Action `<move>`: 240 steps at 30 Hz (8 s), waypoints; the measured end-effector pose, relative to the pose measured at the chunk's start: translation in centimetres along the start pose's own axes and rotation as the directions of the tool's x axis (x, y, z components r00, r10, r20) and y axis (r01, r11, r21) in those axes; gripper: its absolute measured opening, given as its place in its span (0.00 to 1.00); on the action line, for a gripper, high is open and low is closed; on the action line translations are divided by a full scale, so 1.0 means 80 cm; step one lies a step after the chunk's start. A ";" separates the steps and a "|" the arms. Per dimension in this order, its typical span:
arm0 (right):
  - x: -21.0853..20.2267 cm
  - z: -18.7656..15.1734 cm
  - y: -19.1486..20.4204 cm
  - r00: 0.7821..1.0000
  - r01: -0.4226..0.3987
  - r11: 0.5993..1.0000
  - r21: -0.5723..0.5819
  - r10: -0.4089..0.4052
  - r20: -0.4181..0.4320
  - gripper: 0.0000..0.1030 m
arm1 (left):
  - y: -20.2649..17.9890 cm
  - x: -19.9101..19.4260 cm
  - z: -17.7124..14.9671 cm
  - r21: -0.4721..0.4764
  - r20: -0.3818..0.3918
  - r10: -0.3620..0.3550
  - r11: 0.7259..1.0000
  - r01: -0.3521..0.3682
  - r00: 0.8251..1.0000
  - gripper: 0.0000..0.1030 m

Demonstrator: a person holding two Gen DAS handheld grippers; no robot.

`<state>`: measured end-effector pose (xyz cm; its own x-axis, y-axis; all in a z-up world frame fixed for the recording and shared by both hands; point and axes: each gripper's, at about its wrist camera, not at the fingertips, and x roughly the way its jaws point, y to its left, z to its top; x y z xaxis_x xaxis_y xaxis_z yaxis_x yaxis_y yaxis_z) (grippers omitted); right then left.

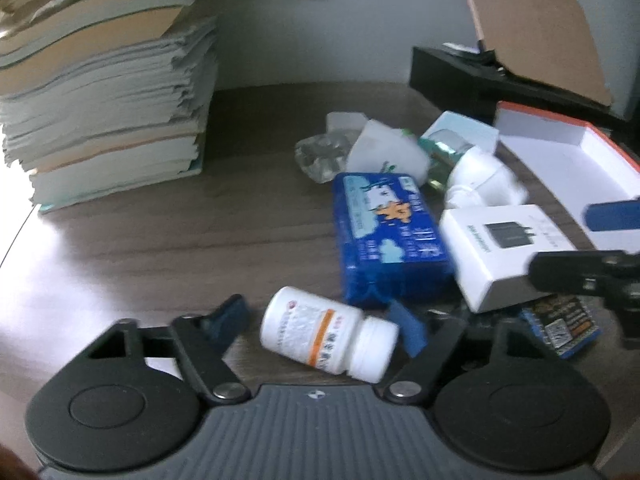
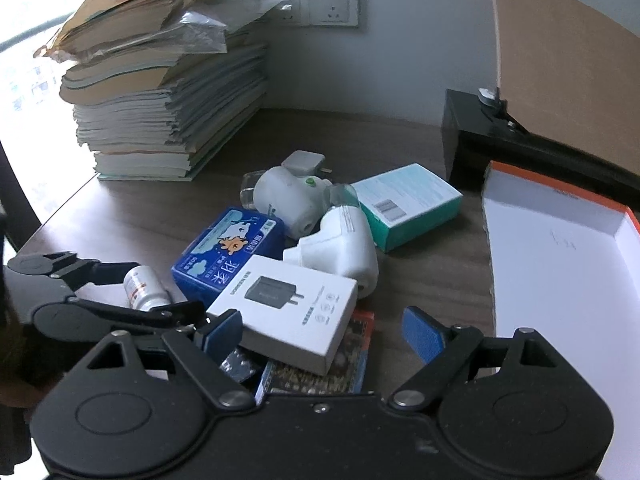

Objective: Organize rigid objects
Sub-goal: 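Reach both tools toward the pile, left to the white bottle, right to the charger box, then close the left gripper on the white medicine bottle while the right gripper grasps the white charger box, then carry the bottle and charger box in both grippers over the open white box, then lower the charger box into the white box with the right gripper while the left holds the bottle, then open the right gripper to release the charger box while the left gripper releases the bottle into the box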

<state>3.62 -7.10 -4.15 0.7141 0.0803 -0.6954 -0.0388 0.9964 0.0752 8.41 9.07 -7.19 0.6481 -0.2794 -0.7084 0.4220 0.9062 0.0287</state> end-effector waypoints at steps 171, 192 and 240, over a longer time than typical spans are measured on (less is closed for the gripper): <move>-0.048 0.034 -0.352 0.966 0.216 0.946 0.243 -0.243 0.087 0.69 | -0.301 0.067 0.202 -0.081 0.014 -0.150 0.985 0.150 0.989 0.61; -0.035 0.039 -0.336 0.956 0.261 0.926 0.273 -0.287 0.062 0.69 | -0.280 0.071 0.202 -0.053 0.010 -0.185 0.981 0.186 0.983 0.61; -0.003 0.034 -0.366 0.955 0.276 0.927 0.254 -0.293 0.034 0.71 | -0.291 0.136 0.211 -0.047 -0.054 -0.196 0.980 0.194 0.979 0.61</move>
<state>6.49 -36.34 -4.23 0.7172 -0.2162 -0.6625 0.3382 0.9392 0.0596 16.29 -20.40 -3.66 0.5175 -0.4344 -0.7372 0.5094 0.8486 -0.1424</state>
